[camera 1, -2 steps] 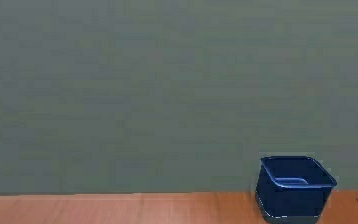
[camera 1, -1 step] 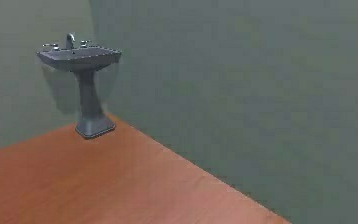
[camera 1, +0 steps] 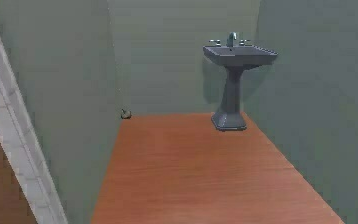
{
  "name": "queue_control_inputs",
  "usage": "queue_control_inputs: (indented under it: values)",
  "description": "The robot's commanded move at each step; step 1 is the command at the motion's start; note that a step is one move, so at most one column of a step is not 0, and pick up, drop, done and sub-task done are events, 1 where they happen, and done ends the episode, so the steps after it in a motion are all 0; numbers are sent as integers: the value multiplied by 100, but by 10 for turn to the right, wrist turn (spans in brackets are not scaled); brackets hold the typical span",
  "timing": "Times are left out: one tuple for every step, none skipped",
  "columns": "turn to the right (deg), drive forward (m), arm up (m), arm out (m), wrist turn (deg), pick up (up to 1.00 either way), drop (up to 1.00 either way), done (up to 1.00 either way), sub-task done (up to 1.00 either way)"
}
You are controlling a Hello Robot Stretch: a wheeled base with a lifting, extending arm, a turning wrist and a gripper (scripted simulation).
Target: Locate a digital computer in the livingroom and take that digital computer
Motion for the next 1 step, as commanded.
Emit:
queue_control_inputs:
  values:
    - [0,25,0,0,0,0,0,0,0]
